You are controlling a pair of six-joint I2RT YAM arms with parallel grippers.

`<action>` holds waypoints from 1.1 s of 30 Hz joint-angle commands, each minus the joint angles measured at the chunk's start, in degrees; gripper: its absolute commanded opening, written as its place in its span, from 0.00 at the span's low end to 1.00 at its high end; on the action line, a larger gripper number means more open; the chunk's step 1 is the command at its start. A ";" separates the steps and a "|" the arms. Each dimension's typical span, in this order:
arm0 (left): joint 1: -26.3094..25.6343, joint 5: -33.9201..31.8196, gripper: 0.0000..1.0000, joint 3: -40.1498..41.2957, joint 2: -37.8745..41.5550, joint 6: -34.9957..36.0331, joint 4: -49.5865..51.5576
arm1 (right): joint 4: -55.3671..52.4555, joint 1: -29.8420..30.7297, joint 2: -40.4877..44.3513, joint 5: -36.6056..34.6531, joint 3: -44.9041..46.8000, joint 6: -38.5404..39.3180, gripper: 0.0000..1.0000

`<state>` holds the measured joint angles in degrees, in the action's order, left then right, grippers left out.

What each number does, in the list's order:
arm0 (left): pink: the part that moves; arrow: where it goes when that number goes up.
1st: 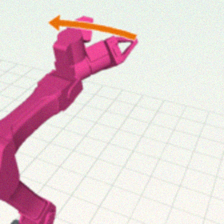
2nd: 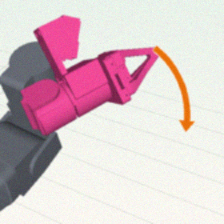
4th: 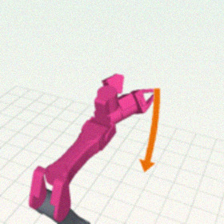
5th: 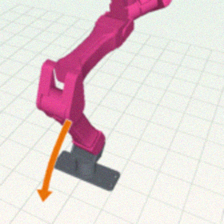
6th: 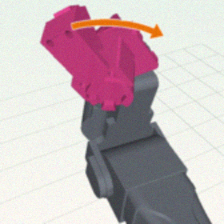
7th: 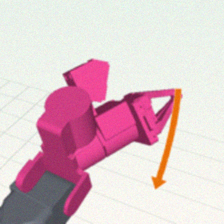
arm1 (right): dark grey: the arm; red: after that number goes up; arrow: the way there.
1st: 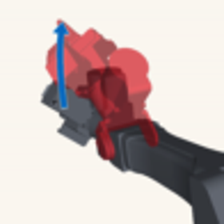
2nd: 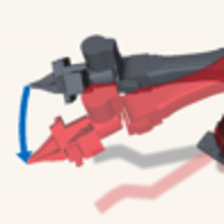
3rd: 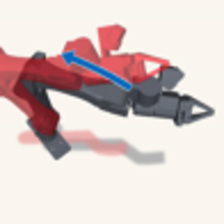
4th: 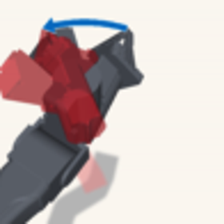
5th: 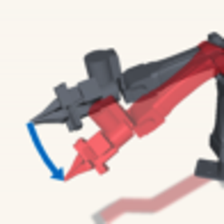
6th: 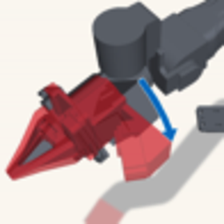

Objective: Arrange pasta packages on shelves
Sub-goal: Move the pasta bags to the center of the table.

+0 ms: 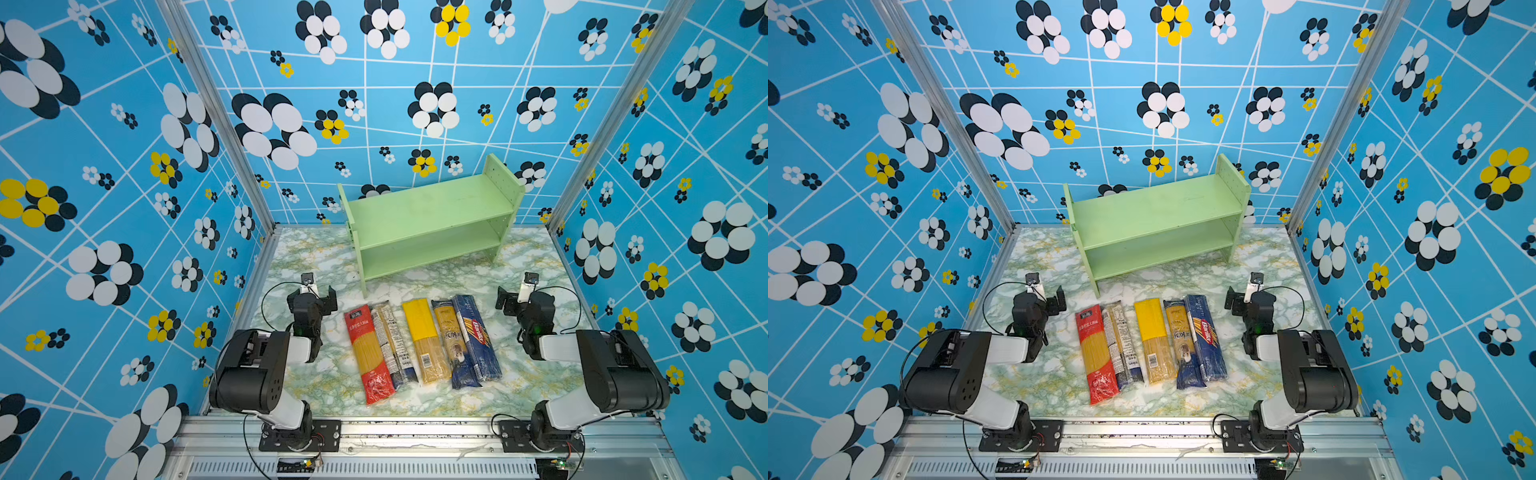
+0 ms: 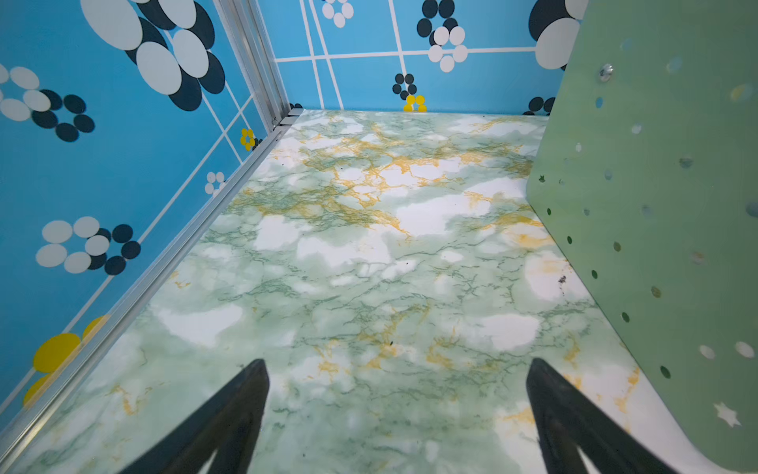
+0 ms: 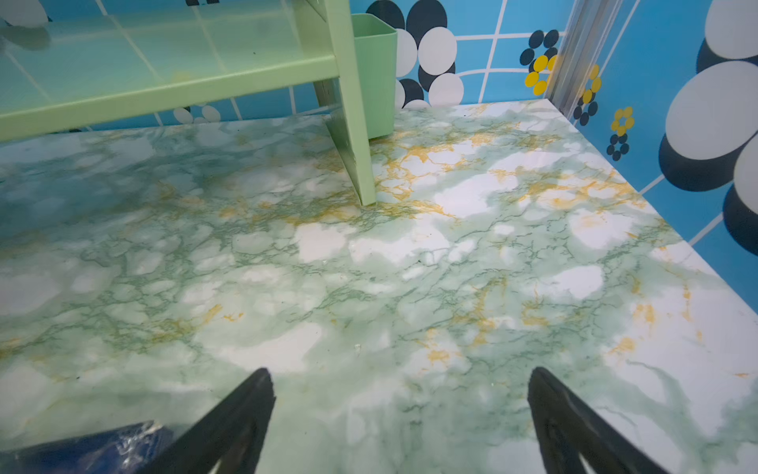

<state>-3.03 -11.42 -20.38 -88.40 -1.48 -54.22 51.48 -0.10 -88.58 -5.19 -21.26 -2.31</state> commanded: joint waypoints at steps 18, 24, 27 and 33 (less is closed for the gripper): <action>-0.31 -0.71 0.99 -0.55 -0.37 -0.02 -0.44 | -0.08 -0.25 -0.10 0.81 -0.95 0.11 0.99; -0.36 -0.44 0.99 -0.79 0.21 0.41 0.08 | 0.16 -0.28 0.06 0.80 -0.90 0.20 0.99; -0.73 0.02 0.99 -3.41 3.54 0.92 7.60 | 2.53 -0.25 0.50 0.67 0.69 0.25 0.99; -1.84 0.69 0.99 -5.53 13.84 2.44 17.82 | 5.81 -0.30 1.15 -0.92 2.49 -0.55 0.99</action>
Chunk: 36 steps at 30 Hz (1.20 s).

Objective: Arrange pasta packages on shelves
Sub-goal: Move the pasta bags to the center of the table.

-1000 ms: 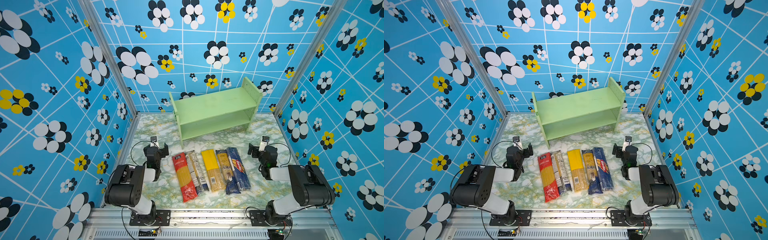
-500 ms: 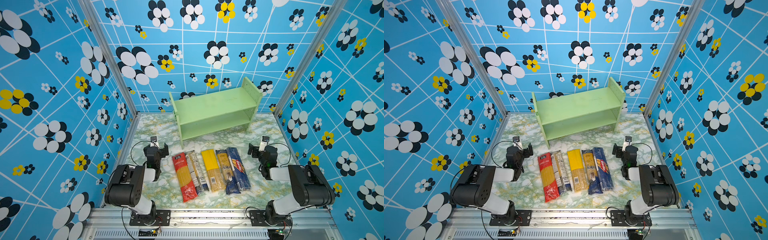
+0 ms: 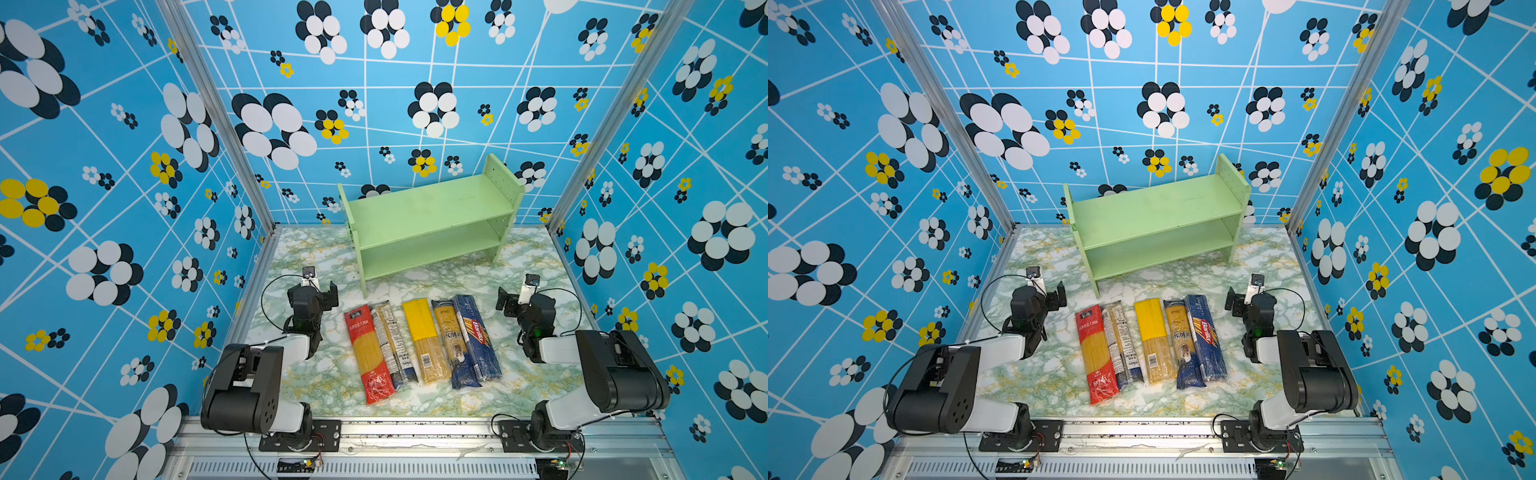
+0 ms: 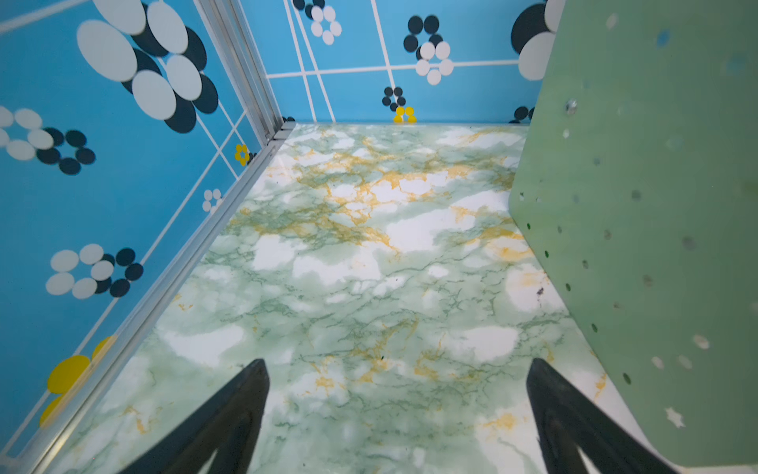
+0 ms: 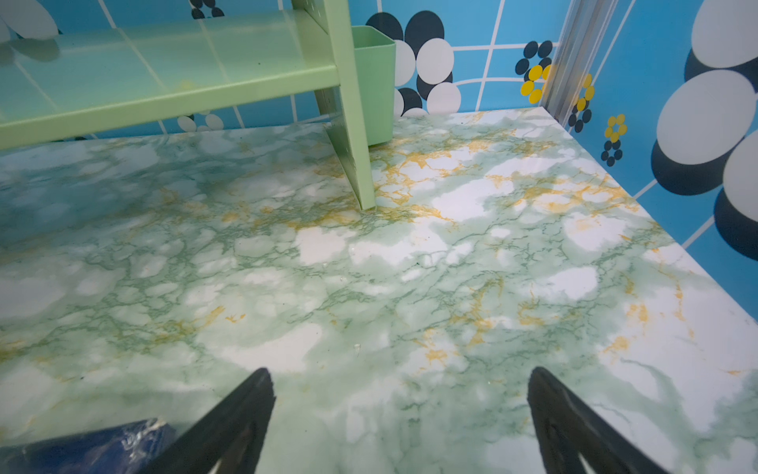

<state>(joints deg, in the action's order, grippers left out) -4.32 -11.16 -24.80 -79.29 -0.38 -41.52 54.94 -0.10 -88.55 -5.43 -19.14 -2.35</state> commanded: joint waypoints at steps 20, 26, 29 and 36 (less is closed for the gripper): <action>-20.38 -4.76 0.99 -7.58 32.80 -17.81 47.75 | -58.13 0.43 25.75 24.07 -19.33 -9.46 0.99; -27.93 -7.70 0.99 -6.08 42.27 -27.33 61.03 | -59.71 9.14 30.38 26.77 -16.59 -14.19 0.99; -30.22 -7.51 0.99 -4.53 47.22 -32.59 65.17 | -58.10 15.27 29.49 30.33 -15.60 -16.18 0.99; -32.16 -3.73 0.99 -2.29 52.40 -42.02 69.70 | -50.87 25.12 24.60 35.83 -13.04 -19.50 0.99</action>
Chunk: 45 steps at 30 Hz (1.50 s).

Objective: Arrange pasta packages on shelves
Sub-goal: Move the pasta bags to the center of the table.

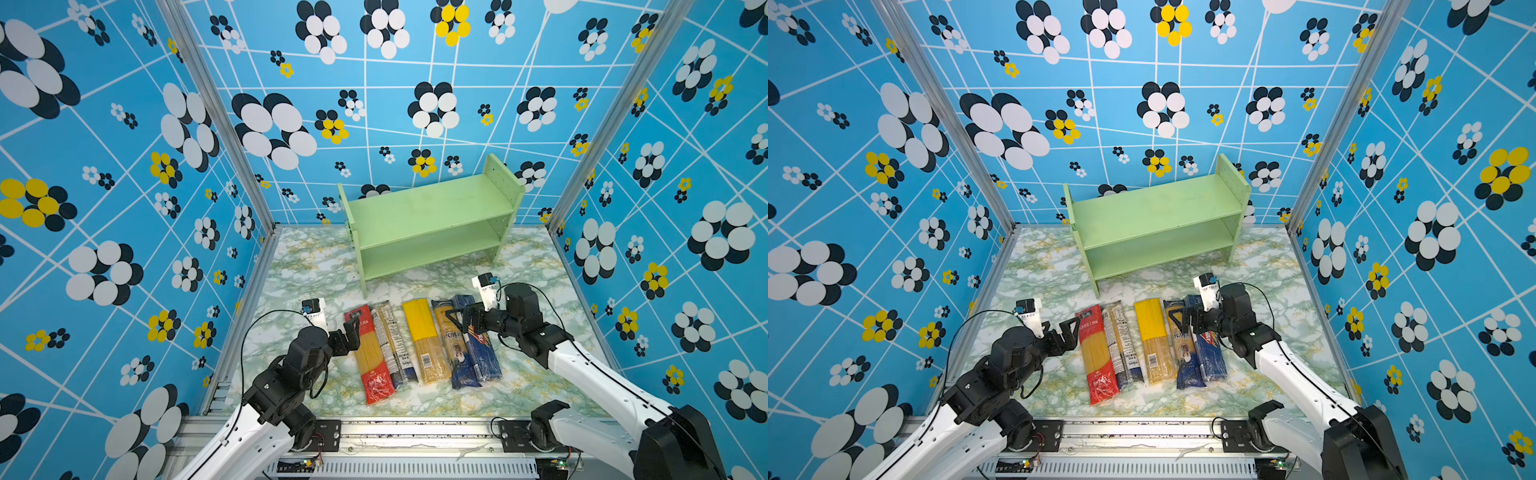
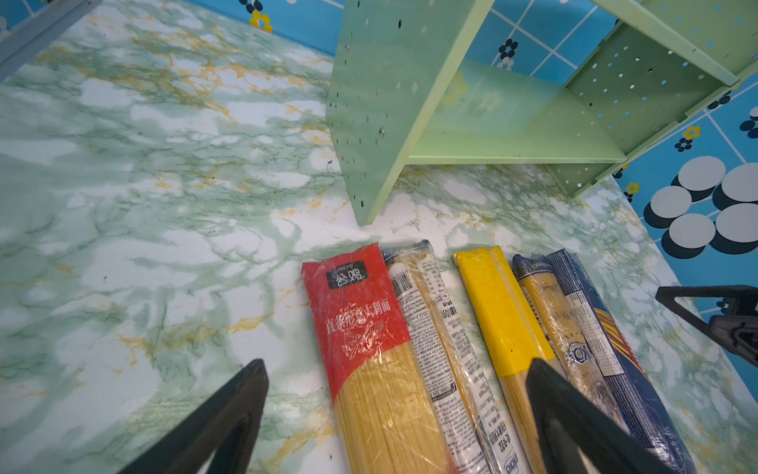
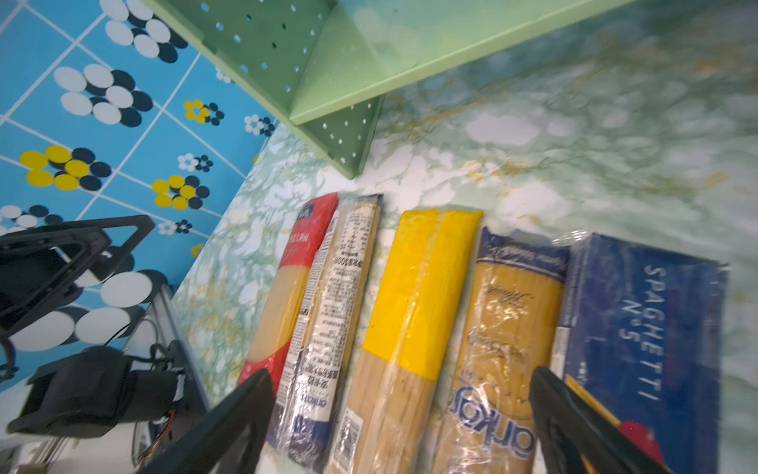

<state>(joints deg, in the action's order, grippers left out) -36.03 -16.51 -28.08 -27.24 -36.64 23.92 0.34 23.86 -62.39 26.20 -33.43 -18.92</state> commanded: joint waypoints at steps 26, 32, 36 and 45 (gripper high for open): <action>-0.61 7.94 0.99 -8.13 -27.89 -29.06 18.00 | -7.86 4.88 -8.23 -0.68 -5.41 1.87 0.99; -1.62 -1.23 0.99 -16.92 -40.65 -32.50 32.63 | -14.12 4.73 -8.27 -3.17 -9.41 4.28 0.99; -2.13 -6.44 0.99 -21.16 -47.17 -35.75 40.13 | -16.25 4.70 -8.54 -3.51 -10.94 5.20 0.99; -2.25 -7.51 0.99 -19.96 -52.01 -39.18 42.79 | -17.47 4.00 -8.88 -4.14 -11.28 4.98 0.99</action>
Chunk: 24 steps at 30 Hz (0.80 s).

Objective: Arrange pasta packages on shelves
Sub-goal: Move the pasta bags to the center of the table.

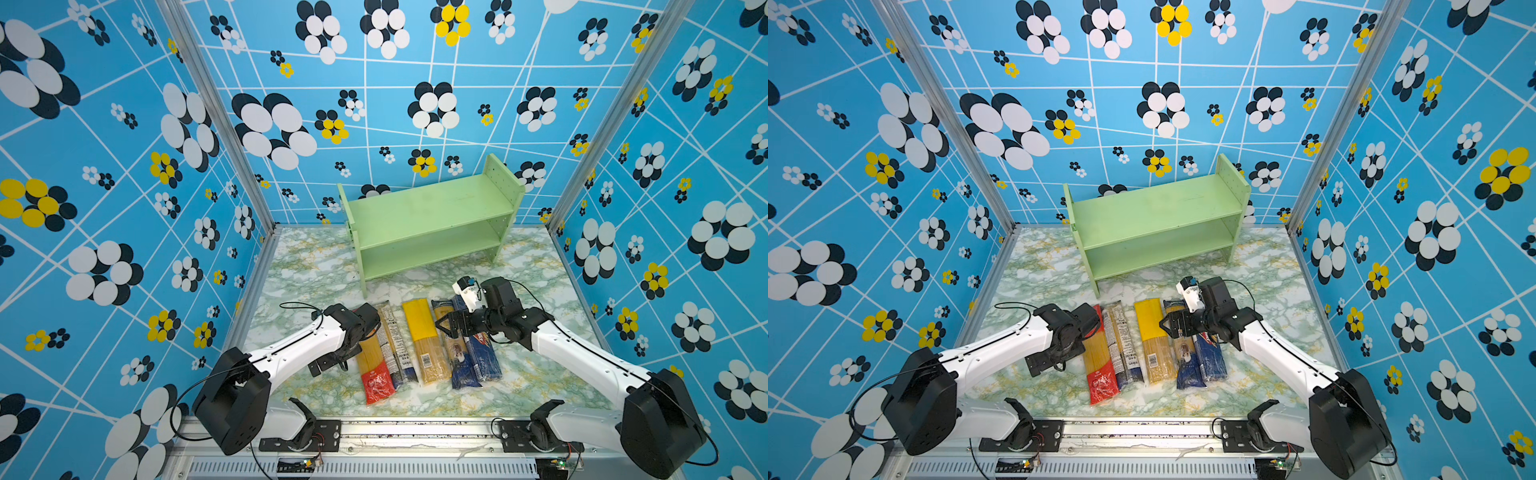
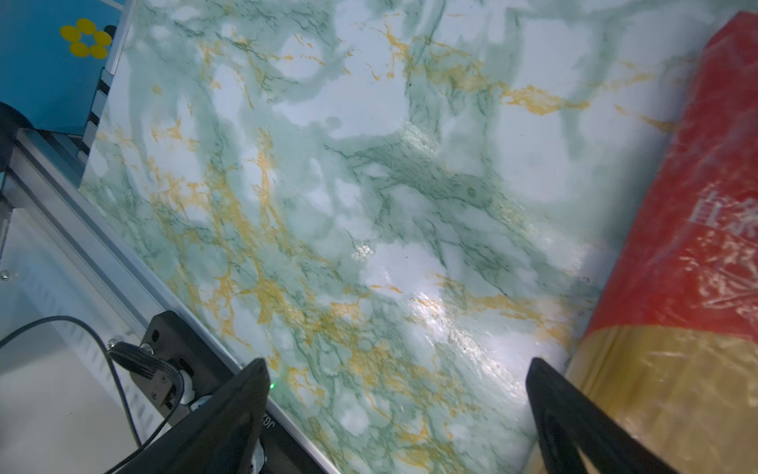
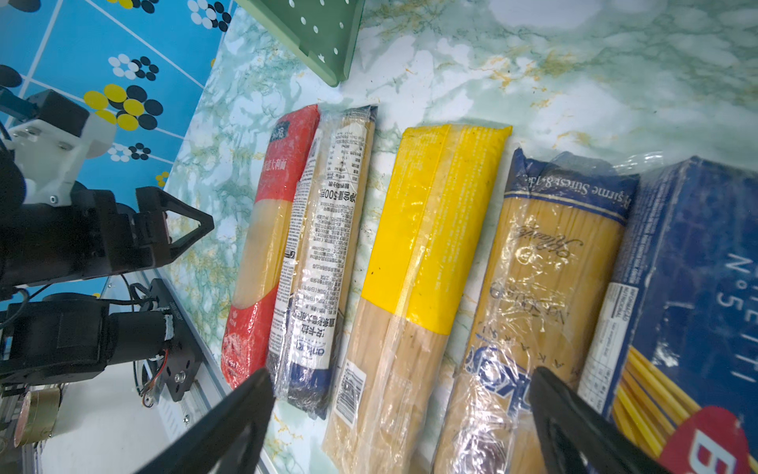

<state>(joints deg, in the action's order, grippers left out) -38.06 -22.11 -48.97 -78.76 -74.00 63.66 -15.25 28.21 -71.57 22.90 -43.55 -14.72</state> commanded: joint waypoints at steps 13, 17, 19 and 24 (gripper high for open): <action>-1.41 1.94 0.99 -0.72 -13.17 4.04 -4.60 | -3.41 -3.25 0.57 -2.16 -0.66 -2.04 0.99; -3.17 2.88 0.99 -4.49 -17.88 5.29 -5.60 | -4.59 -5.15 1.43 -1.80 -0.41 -2.54 0.99; -4.06 3.72 0.99 -6.65 -20.35 6.08 -6.16 | -5.24 -6.10 1.68 -1.65 -0.57 -2.90 0.99; -7.59 5.88 0.99 -13.76 -27.15 7.89 -6.70 | -8.45 -8.15 2.20 -2.18 -1.67 -3.73 0.99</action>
<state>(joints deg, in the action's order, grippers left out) -42.92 -21.28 -59.48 -102.00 -67.90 64.45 -19.99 20.91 -70.70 21.26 -43.57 -17.34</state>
